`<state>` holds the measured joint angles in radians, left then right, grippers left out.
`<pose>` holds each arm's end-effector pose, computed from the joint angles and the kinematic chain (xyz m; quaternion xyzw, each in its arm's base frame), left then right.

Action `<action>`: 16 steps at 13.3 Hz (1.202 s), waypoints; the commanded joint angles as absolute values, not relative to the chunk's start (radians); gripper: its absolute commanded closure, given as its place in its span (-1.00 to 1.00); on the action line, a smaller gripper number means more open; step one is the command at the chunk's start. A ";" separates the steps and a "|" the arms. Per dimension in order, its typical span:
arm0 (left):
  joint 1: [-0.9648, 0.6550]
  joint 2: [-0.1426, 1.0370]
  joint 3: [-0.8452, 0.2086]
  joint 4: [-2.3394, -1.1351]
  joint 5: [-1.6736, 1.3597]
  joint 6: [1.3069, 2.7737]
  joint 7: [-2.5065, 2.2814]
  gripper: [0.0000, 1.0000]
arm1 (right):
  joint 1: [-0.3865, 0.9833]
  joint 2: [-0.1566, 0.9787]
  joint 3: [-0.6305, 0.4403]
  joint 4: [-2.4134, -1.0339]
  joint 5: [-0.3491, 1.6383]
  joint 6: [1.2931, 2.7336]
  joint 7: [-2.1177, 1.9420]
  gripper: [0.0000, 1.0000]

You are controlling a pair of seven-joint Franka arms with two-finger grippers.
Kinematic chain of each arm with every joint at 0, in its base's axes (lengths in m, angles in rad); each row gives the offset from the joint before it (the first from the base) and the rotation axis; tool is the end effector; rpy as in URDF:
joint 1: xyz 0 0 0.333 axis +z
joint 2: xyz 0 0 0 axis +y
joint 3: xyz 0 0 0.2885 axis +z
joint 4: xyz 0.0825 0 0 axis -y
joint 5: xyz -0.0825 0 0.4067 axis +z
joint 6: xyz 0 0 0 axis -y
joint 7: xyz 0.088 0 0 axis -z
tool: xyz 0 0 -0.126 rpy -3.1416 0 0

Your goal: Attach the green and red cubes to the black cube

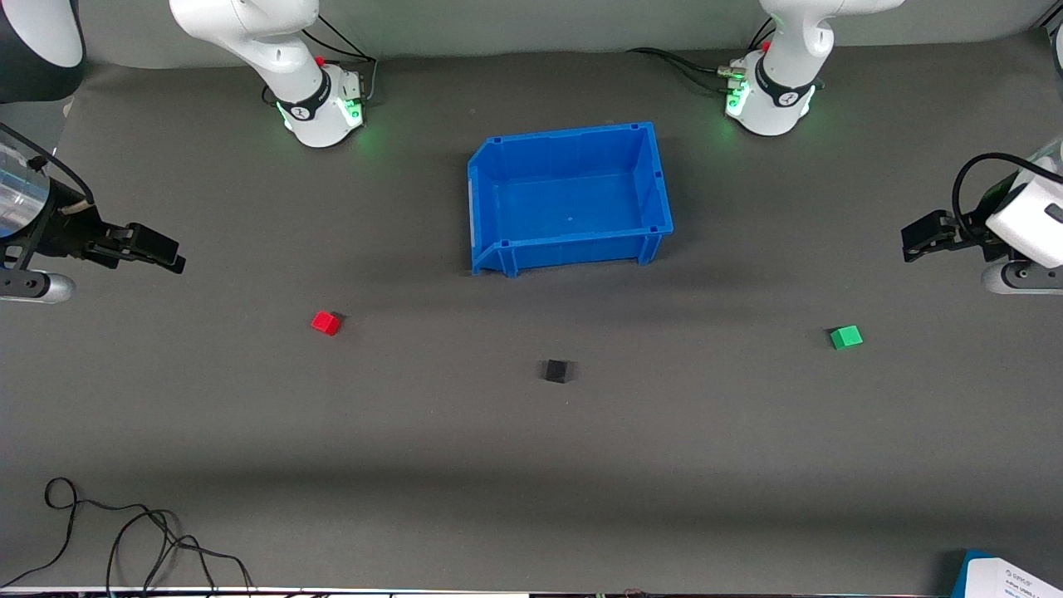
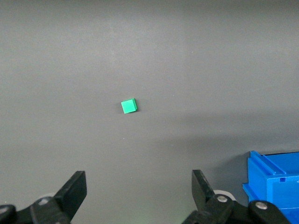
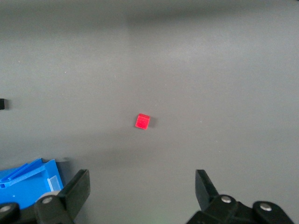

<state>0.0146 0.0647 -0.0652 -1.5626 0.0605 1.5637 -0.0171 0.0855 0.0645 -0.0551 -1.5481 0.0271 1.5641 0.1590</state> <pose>0.5912 -0.0213 0.5439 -0.9989 0.0175 0.0307 0.0292 0.5921 0.0223 0.5510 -0.9976 0.0645 0.0252 0.0094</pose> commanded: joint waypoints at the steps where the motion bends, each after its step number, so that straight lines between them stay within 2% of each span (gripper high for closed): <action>1: 0.011 0.057 -0.058 -1.565 0.052 1.574 -0.003 -0.99 | 0.075 0.090 -0.052 -1.537 0.023 1.552 0.158 -0.99; 7: 0.011 0.057 -0.058 -1.565 0.052 1.574 -0.003 -0.99 | 0.092 0.120 -0.055 -1.543 0.026 1.517 0.542 -0.99; 11: 0.012 0.057 -0.057 -1.565 0.051 1.574 -0.003 -0.99 | 0.118 0.202 -0.052 -1.554 0.026 1.480 0.828 -0.99; 14: 0.012 0.057 -0.057 -1.565 0.051 1.574 -0.003 -0.99 | 0.140 0.232 -0.054 -1.609 0.025 1.567 1.006 -0.99; 16: 0.012 0.057 -0.057 -1.565 0.048 1.574 -0.003 -0.99 | 0.140 0.238 -0.054 -1.701 0.026 1.682 1.106 -0.99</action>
